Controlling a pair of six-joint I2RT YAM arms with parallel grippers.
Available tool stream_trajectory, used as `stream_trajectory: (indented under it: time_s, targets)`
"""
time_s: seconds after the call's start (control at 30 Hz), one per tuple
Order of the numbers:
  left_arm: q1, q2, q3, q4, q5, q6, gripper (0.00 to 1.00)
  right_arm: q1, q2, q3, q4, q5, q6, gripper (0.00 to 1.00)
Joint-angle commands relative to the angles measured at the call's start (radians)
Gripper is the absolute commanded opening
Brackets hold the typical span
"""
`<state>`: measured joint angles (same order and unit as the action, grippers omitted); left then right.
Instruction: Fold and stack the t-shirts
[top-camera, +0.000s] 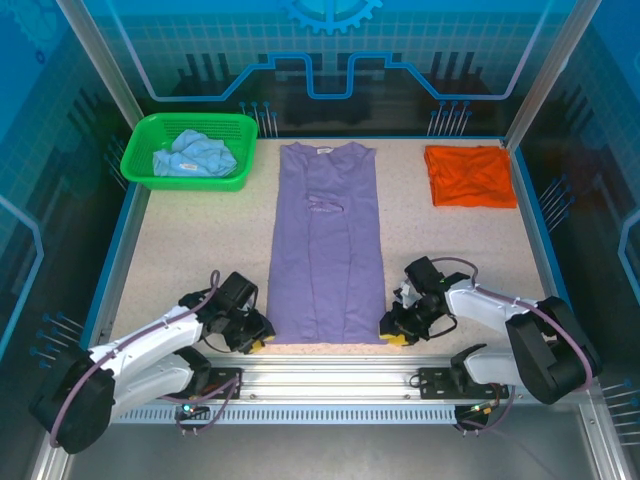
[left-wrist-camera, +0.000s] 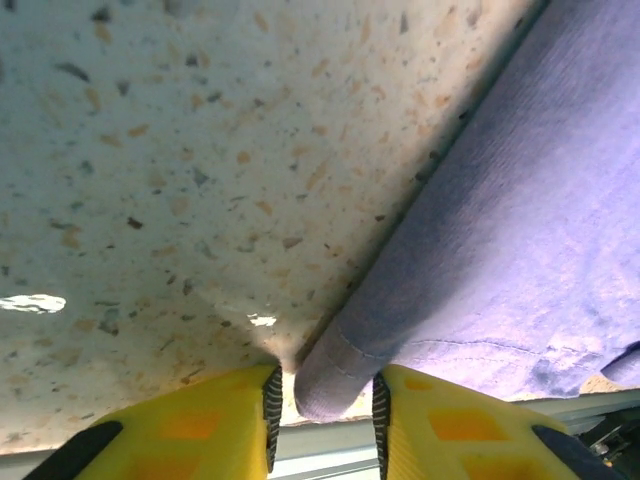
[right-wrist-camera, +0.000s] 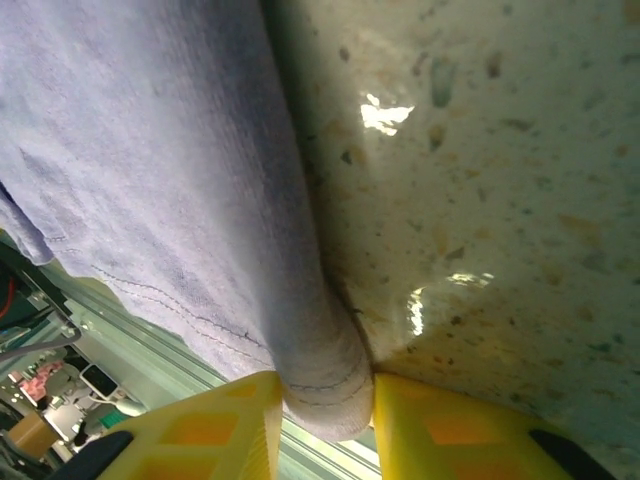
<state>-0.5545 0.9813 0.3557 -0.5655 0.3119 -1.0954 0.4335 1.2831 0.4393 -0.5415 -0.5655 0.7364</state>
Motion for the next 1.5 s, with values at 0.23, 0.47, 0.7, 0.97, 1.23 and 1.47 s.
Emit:
stream_trajectory:
  time_s: [0.23, 0.47, 0.7, 0.97, 1.23, 1.47]
  targets:
    - [0.022, 0.036, -0.008, 0.048, 0.018, 0.054, 0.22, 0.030, 0.058, 0.003, 0.037, 0.008, 0.032, 0.15]
    - [0.027, 0.062, 0.013, 0.046, 0.011, 0.078, 0.02, 0.030, 0.063, 0.021, -0.011, 0.035, 0.014, 0.02]
    - [0.021, 0.048, 0.051, -0.073, 0.020, 0.143, 0.00, 0.037, 0.044, 0.032, -0.060, 0.059, 0.014, 0.00]
    - [-0.032, -0.018, 0.049, -0.175, 0.050, 0.145, 0.00, 0.105, -0.010, -0.022, -0.034, 0.041, 0.099, 0.00]
    - [-0.025, -0.012, 0.189, -0.261, 0.053, 0.163, 0.00, 0.078, -0.101, 0.101, -0.148, 0.044, 0.139, 0.00]
    - [0.097, 0.200, 0.531, -0.358, 0.005, 0.278, 0.00, -0.091, -0.034, 0.351, -0.221, 0.026, 0.182, 0.00]
